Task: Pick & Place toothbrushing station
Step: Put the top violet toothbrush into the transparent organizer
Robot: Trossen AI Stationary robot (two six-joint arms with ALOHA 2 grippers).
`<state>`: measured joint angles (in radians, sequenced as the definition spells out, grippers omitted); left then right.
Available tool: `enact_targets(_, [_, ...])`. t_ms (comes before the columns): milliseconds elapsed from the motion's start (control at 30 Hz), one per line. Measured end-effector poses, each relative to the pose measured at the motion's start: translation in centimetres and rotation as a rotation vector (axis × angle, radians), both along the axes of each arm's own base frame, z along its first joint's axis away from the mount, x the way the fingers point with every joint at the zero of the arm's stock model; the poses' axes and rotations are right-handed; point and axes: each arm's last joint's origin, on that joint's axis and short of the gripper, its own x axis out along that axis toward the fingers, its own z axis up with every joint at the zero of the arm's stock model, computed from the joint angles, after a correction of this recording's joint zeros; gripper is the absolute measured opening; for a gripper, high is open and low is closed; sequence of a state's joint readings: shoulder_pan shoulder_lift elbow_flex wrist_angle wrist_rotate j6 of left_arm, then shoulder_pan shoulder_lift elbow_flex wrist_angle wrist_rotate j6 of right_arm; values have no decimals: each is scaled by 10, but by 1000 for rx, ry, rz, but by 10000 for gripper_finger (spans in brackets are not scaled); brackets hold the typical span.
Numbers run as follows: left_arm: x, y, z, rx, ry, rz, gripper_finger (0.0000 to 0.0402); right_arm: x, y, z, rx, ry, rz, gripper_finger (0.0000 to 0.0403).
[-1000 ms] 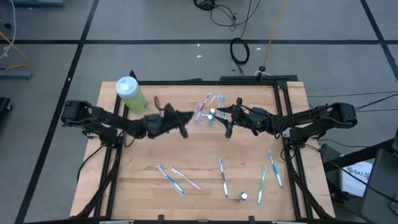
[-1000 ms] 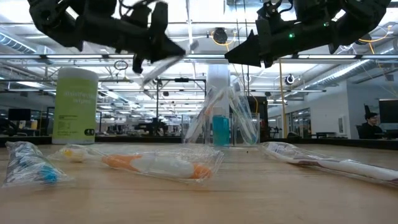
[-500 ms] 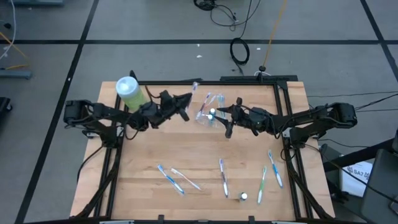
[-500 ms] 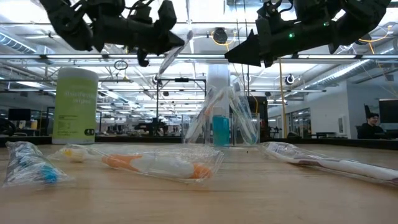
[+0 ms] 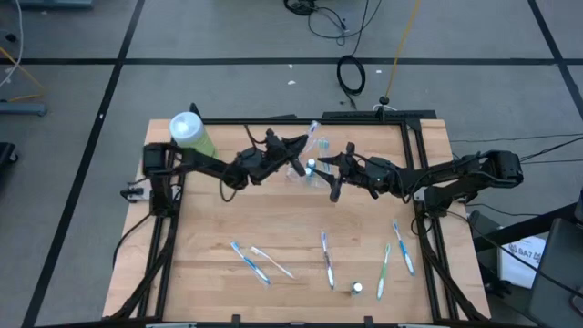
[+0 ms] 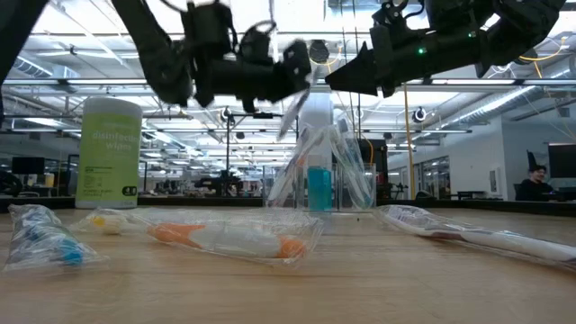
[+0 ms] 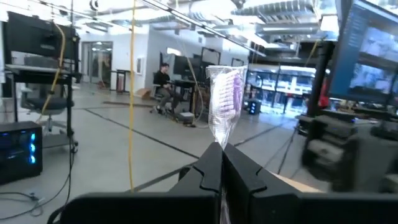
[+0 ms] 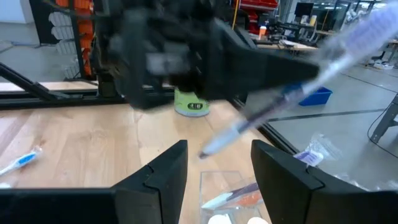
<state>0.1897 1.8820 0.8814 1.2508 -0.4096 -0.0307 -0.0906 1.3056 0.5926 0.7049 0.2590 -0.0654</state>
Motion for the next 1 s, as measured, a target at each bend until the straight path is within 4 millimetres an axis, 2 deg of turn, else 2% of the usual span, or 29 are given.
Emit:
enact_targets(167, [5, 11, -36, -33, -12, 44, 2, 0, 0, -1, 1, 13, 1, 169])
enact_targets(333, [9, 10, -63, 20, 46, 47, 2, 0, 0, -3, 3, 34, 1, 169])
enact_targets(567, [11, 3, -80, 11, 126, 44, 1, -1, 0, -7, 7, 74, 1, 169])
enact_targets(800, [14, -13, -85, 27, 213, 126, 2, -1, 1, -9, 9, 91, 1, 169])
enact_targets(1000, [13, -18, -89, -13, 234, 196, 7, -1, 1, -9, 9, 97, 1, 169])
